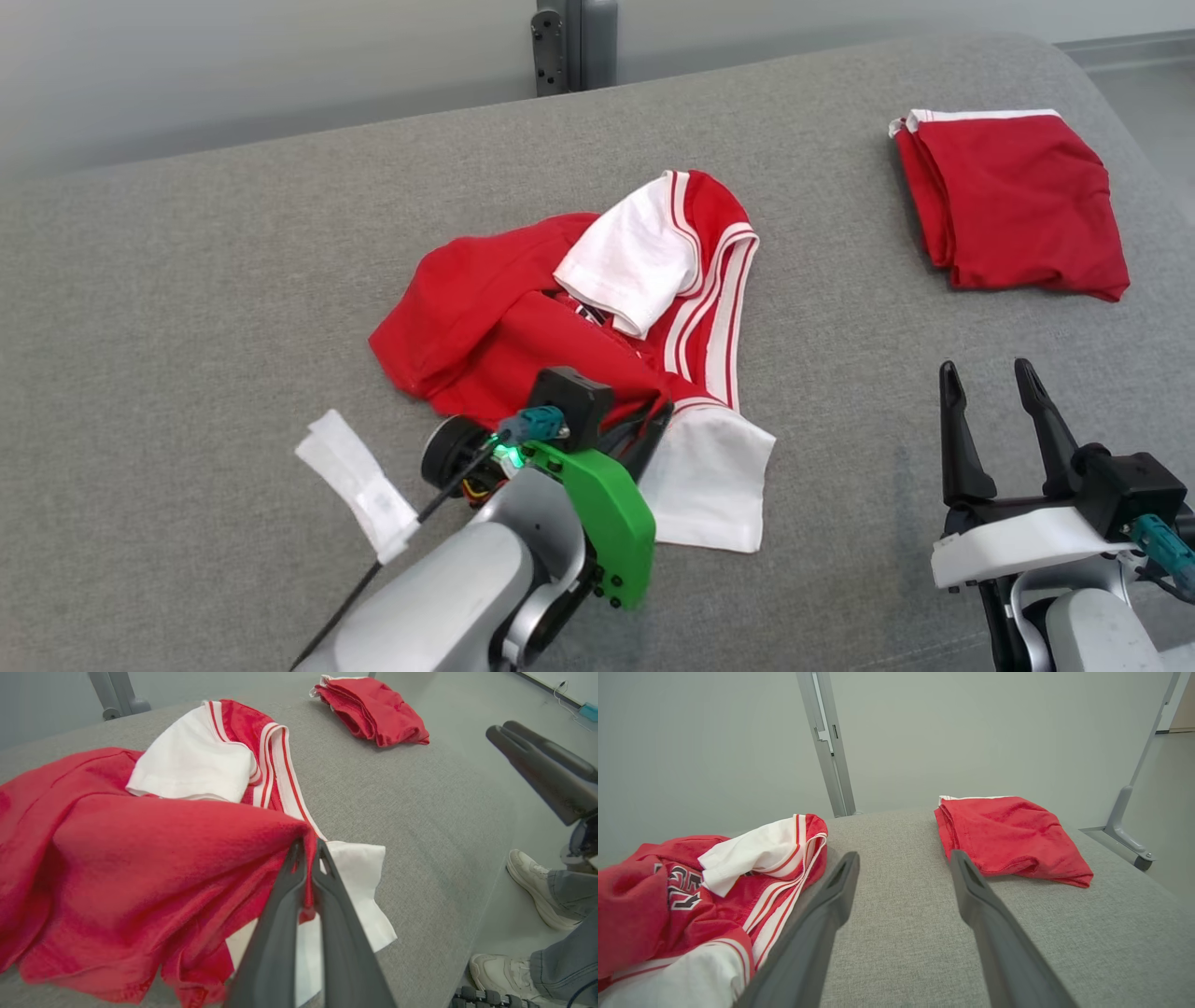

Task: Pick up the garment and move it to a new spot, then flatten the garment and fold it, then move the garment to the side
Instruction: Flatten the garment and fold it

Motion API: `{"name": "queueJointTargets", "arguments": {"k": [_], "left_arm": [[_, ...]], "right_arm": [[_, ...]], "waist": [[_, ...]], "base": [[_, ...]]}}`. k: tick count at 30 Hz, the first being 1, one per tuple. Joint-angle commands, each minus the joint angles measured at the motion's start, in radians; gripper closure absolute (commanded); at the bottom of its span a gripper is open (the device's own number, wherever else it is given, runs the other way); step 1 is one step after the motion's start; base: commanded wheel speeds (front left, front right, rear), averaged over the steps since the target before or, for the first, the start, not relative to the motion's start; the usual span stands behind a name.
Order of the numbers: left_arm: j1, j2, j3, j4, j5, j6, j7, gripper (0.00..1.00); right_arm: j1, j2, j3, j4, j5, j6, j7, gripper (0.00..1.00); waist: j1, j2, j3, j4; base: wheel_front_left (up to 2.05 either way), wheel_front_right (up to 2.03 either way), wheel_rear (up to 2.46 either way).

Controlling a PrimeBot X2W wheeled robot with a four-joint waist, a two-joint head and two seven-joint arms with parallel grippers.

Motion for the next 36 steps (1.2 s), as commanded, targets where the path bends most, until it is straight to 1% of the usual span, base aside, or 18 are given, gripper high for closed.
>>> {"name": "queueJointTargets", "arguments": {"k": [1,3,4,5,6,8,10,12,14,17,21,23,24,26,28,30,36], "left_arm": [[-0.029,-0.022,-0.010,0.046,0.027,-0.011,-0.036,1.00],[-0.036,-0.055,-0.024,0.135,0.043,-0.027,-0.085,1.00],[-0.041,-0.065,-0.033,0.172,0.055,-0.035,-0.103,0.93],[-0.046,-0.075,-0.035,0.212,0.061,-0.040,-0.122,0.54],[-0.046,-0.087,-0.032,0.242,0.058,-0.045,-0.139,0.00],[-0.042,-0.098,-0.024,0.280,0.047,-0.057,-0.170,0.00],[-0.031,-0.095,-0.007,0.285,0.033,-0.063,-0.201,0.00],[-0.017,-0.075,0.005,0.264,0.025,-0.069,-0.225,0.00],[-0.002,-0.041,0.014,0.212,0.033,-0.062,-0.247,0.00],[0.056,0.020,0.039,0.089,0.013,-0.026,-0.251,0.00],[0.160,0.128,0.094,-0.086,-0.046,0.045,-0.206,0.00],[0.213,0.159,0.119,-0.139,-0.083,0.073,-0.186,0.00],[0.230,0.170,0.126,-0.151,-0.098,0.081,-0.176,0.00],[0.261,0.176,0.136,-0.157,-0.132,0.087,-0.161,0.00],[0.270,0.171,0.129,-0.141,-0.149,0.081,-0.150,0.00],[0.278,0.139,0.129,-0.126,-0.177,0.066,-0.151,0.00],[0.221,0.084,0.114,-0.051,-0.175,0.045,-0.146,0.00]], "right_arm": [[-0.013,-0.002,0.000,-0.002,-0.006,0.000,-0.003,0.00],[-0.019,-0.002,0.003,0.001,-0.001,0.000,-0.003,0.00],[-0.019,-0.002,0.004,0.002,0.001,0.000,-0.003,0.00],[-0.020,-0.002,0.006,0.003,0.002,0.000,-0.003,0.00],[-0.022,-0.002,0.005,0.004,0.005,0.000,-0.003,0.00],[-0.019,-0.002,-0.007,0.002,0.006,0.000,-0.003,0.00],[-0.009,-0.002,-0.019,0.001,0.001,0.000,-0.003,0.00],[0.002,-0.001,-0.032,0.000,-0.005,0.000,-0.003,0.00],[0.009,-0.002,-0.046,0.000,-0.010,0.000,-0.003,0.00],[0.014,-0.001,-0.054,-0.005,-0.008,0.000,-0.003,0.00],[0.020,-0.002,-0.053,-0.009,-0.008,0.000,-0.003,0.00],[0.021,-0.002,-0.051,-0.012,-0.010,0.000,-0.003,0.00],[0.020,-0.001,-0.048,-0.012,-0.012,0.000,-0.003,0.00],[0.016,-0.002,-0.044,-0.012,-0.016,0.000,-0.003,0.00],[0.008,-0.002,-0.041,-0.013,-0.017,0.000,-0.003,0.00],[-0.001,-0.002,-0.038,-0.013,-0.018,0.000,-0.003,0.00],[-0.015,-0.002,-0.034,-0.018,-0.026,0.000,-0.003,0.00]], "waist": [[0.0000,0.0000,0.035,-0.029],[0.0000,0.0000,0.050,-0.041],[0.0000,0.0000,0.054,-0.045],[0.0000,0.0000,0.060,-0.049],[0.0000,0.0000,0.063,-0.052],[0.0000,0.0000,0.064,-0.051],[0.0000,0.0000,0.060,-0.044],[0.0000,0.0000,0.052,-0.033],[0.0000,0.0000,0.039,-0.018],[0.0000,0.0000,0.018,0.002],[0.0000,0.0000,0.006,0.024],[0.0000,0.0000,0.009,0.035],[0.0000,0.0000,0.011,0.038],[0.0000,0.0000,0.017,0.044],[0.0000,0.0000,0.025,0.046],[0.0000,0.0000,0.031,0.045],[0.0000,0.0000,0.054,0.031]], "base": [[0.00,0.00,0.00],[0.00,0.00,0.00],[0.00,0.00,0.00],[0.00,0.00,0.00],[0.00,0.00,0.00],[0.00,0.00,0.00],[0.00,0.00,0.00],[0.00,0.00,0.00],[0.00,0.00,0.00],[0.00,0.00,0.00],[0.00,0.00,0.00],[0.00,0.00,0.00],[0.00,0.00,0.00],[0.00,0.00,0.00],[0.00,0.00,0.00],[0.00,0.00,0.00],[0.00,0.00,0.00]]}}
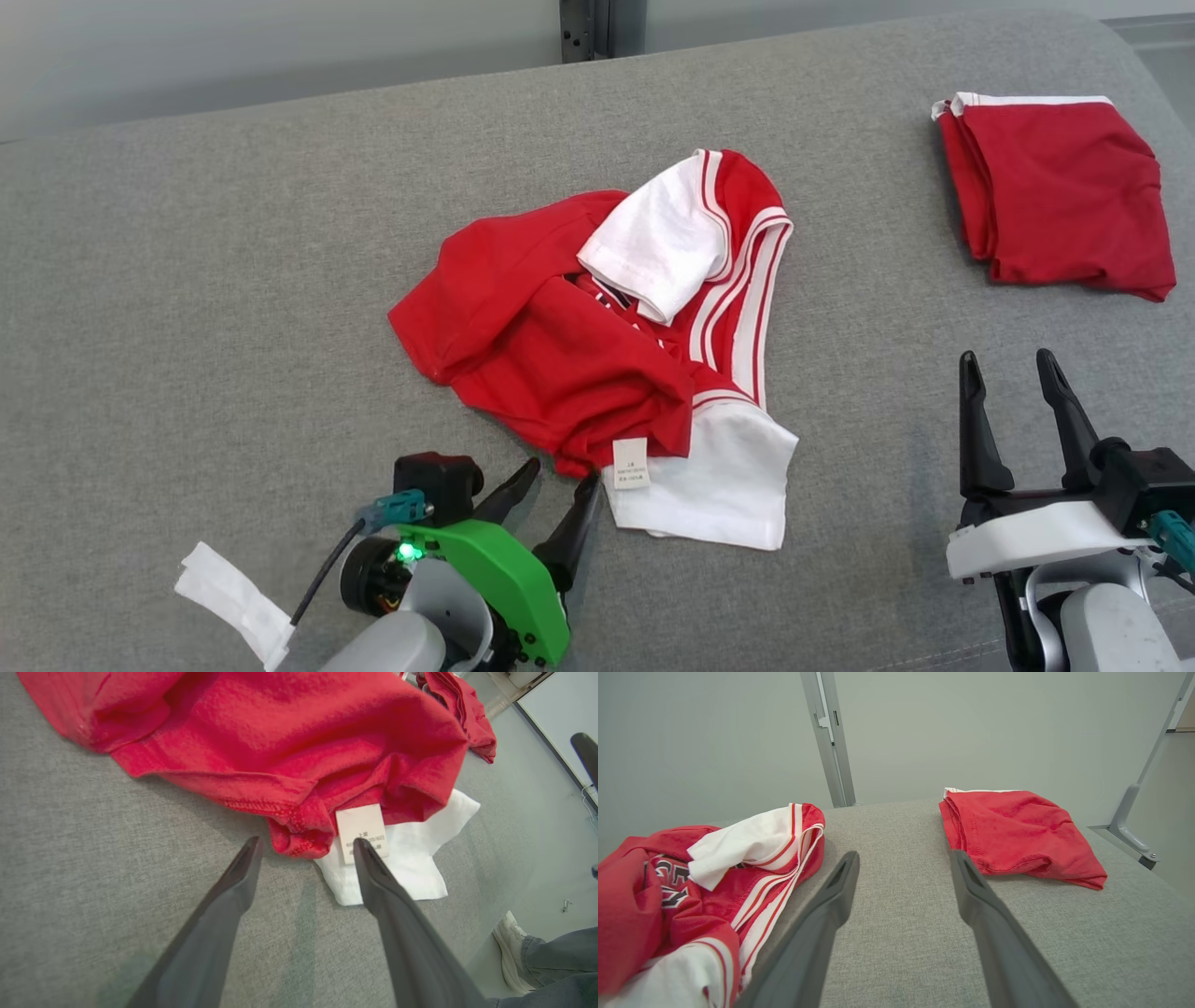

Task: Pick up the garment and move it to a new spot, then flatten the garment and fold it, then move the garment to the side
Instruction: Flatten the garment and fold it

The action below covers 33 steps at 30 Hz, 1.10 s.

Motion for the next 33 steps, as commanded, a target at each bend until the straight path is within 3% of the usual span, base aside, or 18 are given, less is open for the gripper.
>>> {"name": "queueJointTargets", "arguments": {"k": [1,3,4,6,7,17,19,20,22,28,33], "left_arm": [[-0.017,-0.016,-0.002,0.012,0.001,-0.009,-0.003,0.00],[-0.029,-0.026,-0.006,0.035,0.004,-0.014,-0.005,0.00],[-0.034,-0.029,-0.006,0.046,0.006,-0.016,-0.008,0.11],[-0.040,-0.037,-0.008,0.066,0.008,-0.023,-0.013,0.43],[-0.041,-0.041,-0.010,0.072,0.008,-0.025,-0.016,0.51],[-0.059,-0.065,-0.002,0.165,-0.002,-0.034,-0.036,0.55],[-0.065,-0.074,-0.001,0.178,-0.006,-0.039,-0.042,0.61],[-0.069,-0.079,-0.001,0.183,-0.008,-0.040,-0.044,0.67],[-0.075,-0.088,0.000,0.194,-0.012,-0.049,-0.046,1.00],[-0.089,-0.084,0.002,0.210,-0.019,-0.079,-0.052,1.00],[-0.041,-0.016,0.034,0.134,-0.043,-0.076,-0.059,1.00]], "right_arm": [[-0.009,-0.003,-0.002,-0.004,-0.006,0.000,-0.003,0.00],[-0.008,-0.002,-0.007,-0.004,-0.006,0.000,-0.003,0.00],[-0.008,-0.002,-0.009,-0.005,-0.006,0.000,-0.003,0.00],[-0.006,-0.002,-0.009,-0.005,-0.006,0.000,-0.003,0.00],[-0.006,-0.002,-0.010,-0.004,-0.007,0.000,-0.003,0.00],[-0.006,-0.002,-0.007,-0.001,-0.005,0.000,-0.003,0.00],[-0.006,-0.002,-0.007,-0.001,-0.007,0.000,-0.003,0.00],[-0.006,-0.002,-0.009,-0.002,-0.008,0.000,-0.003,0.00],[-0.006,-0.002,-0.010,-0.002,-0.010,0.000,-0.003,0.00],[0.007,-0.002,-0.019,-0.001,-0.012,0.000,-0.003,0.00],[0.031,-0.002,-0.035,0.001,-0.018,0.000,-0.003,0.00]], "waist": [[0.0000,0.0000,0.008,-0.010],[0.0000,0.0000,0.012,-0.016],[0.0000,0.0000,0.013,-0.018],[0.0000,0.0000,0.014,-0.024],[0.0000,0.0000,0.014,-0.025],[0.0000,0.0000,0.010,-0.034],[0.0000,0.0000,0.010,-0.033],[0.0000,0.0000,0.010,-0.033],[0.0000,0.0000,0.010,-0.031],[0.0000,0.0000,-0.001,-0.011],[0.0000,0.0000,-0.027,0.037]], "base": [[0.00,0.00,0.00],[0.00,0.00,0.00],[0.00,0.00,0.00],[0.00,0.00,0.00],[0.00,0.00,0.00],[0.00,0.00,0.00],[0.00,0.00,0.00],[0.00,0.00,0.00],[0.00,0.00,0.00],[0.00,0.00,0.00],[0.00,0.00,0.00]]}}
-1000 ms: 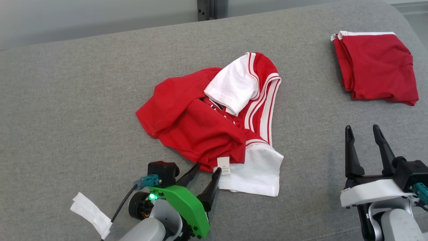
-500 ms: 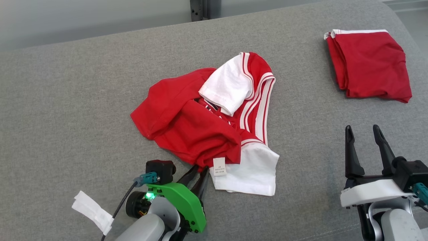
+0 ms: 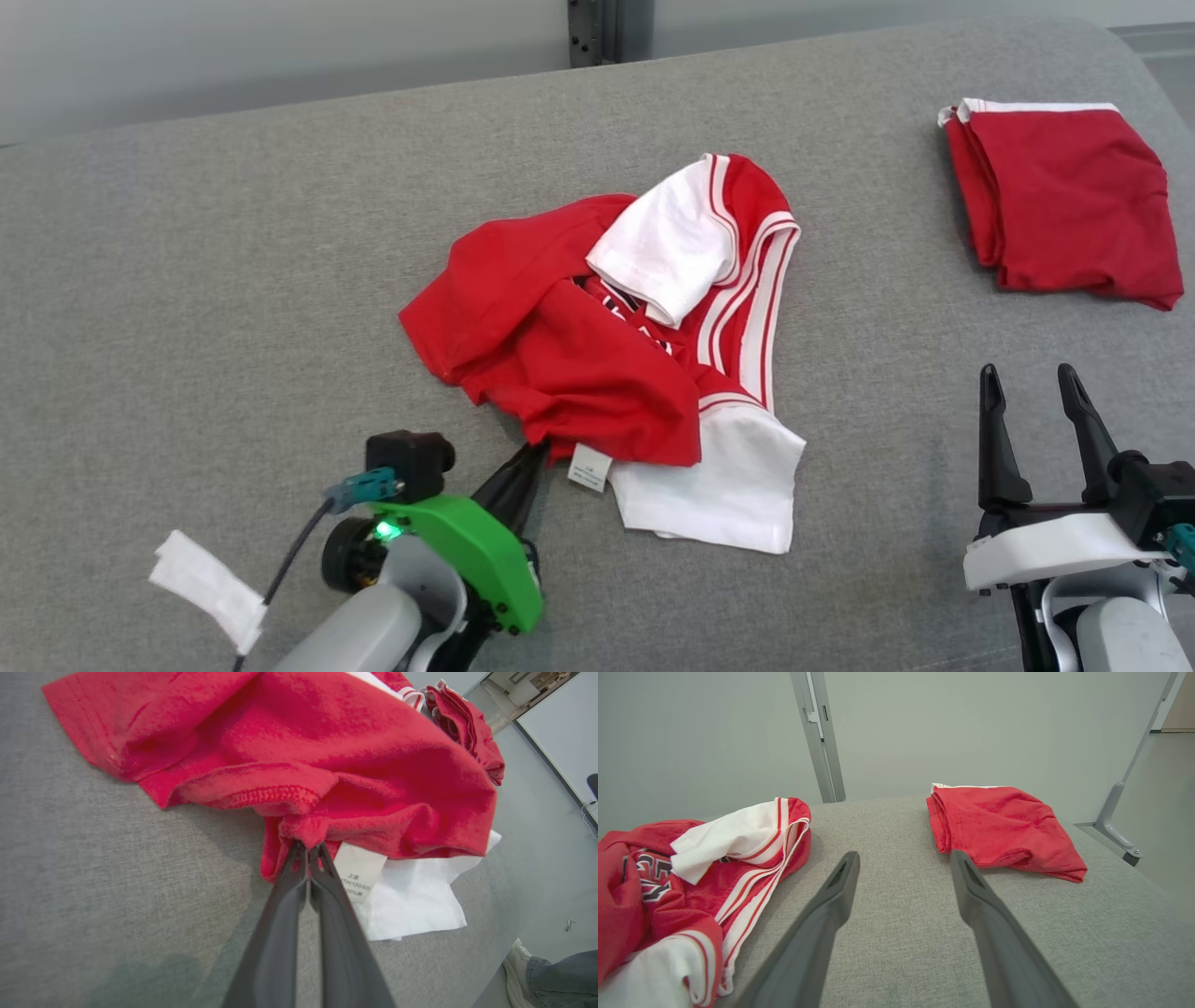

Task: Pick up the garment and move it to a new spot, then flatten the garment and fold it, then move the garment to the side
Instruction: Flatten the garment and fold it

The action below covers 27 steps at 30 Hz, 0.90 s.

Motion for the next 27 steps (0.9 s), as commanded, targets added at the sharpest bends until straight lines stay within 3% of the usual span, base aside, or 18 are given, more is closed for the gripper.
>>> {"name": "queueJointTargets", "arguments": {"k": [1,10,18,22,27], "left_arm": [[0.030,0.035,0.018,-0.029,-0.018,0.010,-0.006,1.00],[0.165,0.280,0.142,-0.280,-0.075,0.110,0.033,1.00],[0.216,0.437,0.168,-0.393,-0.072,0.168,0.119,1.00],[0.263,0.493,0.163,-0.499,-0.082,0.183,0.149,1.00],[0.305,0.513,0.180,-0.571,-0.116,0.197,0.151,1.00]], "right_arm": [[0.014,-0.002,0.001,0.001,-0.005,0.000,-0.003,0.00],[0.032,-0.002,0.003,0.002,-0.019,0.000,-0.003,0.00],[0.018,-0.002,0.013,0.011,-0.028,0.000,-0.003,0.00],[0.021,-0.002,0.018,0.010,-0.027,0.000,-0.003,0.00],[0.025,-0.002,0.024,0.011,-0.020,0.000,-0.003,0.00]], "waist": [[0.0000,-0.0001,-0.023,0.034],[0.0000,-0.0001,-0.053,0.136],[0.0000,-0.0001,-0.059,0.175],[0.0000,-0.0001,-0.055,0.171],[0.0000,-0.0001,-0.035,0.155]], "base": [[0.00,0.00,0.00],[0.00,0.00,0.00],[0.00,0.00,0.00],[0.00,0.00,0.00],[0.00,0.00,0.00]]}}
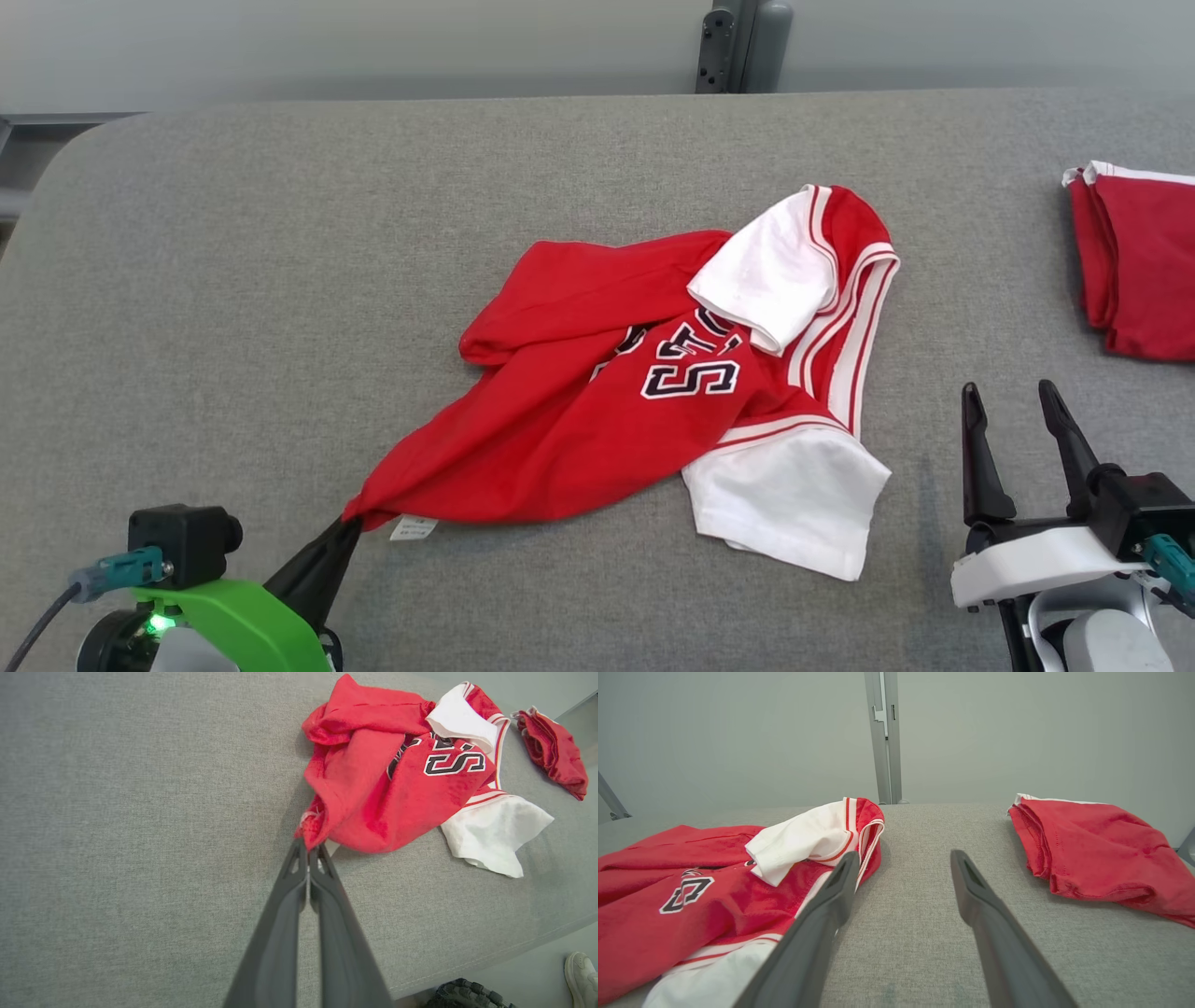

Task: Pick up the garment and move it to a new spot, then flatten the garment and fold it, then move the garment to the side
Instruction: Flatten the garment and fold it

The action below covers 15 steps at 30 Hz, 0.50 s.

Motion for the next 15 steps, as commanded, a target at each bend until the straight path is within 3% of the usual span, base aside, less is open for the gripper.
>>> {"name": "queueJointTargets", "arguments": {"k": [1,4,10,15], "left_arm": [[-0.003,0.001,0.006,0.011,-0.009,0.003,0.003,1.00],[-0.052,-0.054,0.006,0.064,-0.045,-0.025,0.018,1.00],[-0.206,-0.183,0.001,0.333,-0.079,-0.073,0.041,1.00],[-0.292,-0.240,0.000,0.554,-0.064,-0.092,0.030,1.00]], "right_arm": [[-0.002,-0.002,0.005,0.000,-0.001,0.000,-0.003,0.00],[-0.021,-0.003,0.011,0.001,-0.003,0.000,-0.003,0.00],[-0.052,-0.003,0.027,0.006,-0.012,0.000,-0.003,0.00],[-0.057,-0.003,0.018,0.012,-0.013,0.000,-0.003,0.00]], "waist": [[0.0000,0.0000,0.015,-0.013],[0.0000,0.0000,0.035,-0.026],[0.0000,0.0000,0.076,-0.061],[0.0000,0.0000,0.091,-0.090]], "base": [[0.00,0.00,0.00],[0.00,0.00,0.00],[0.00,0.00,0.00],[0.00,0.00,0.00]]}}
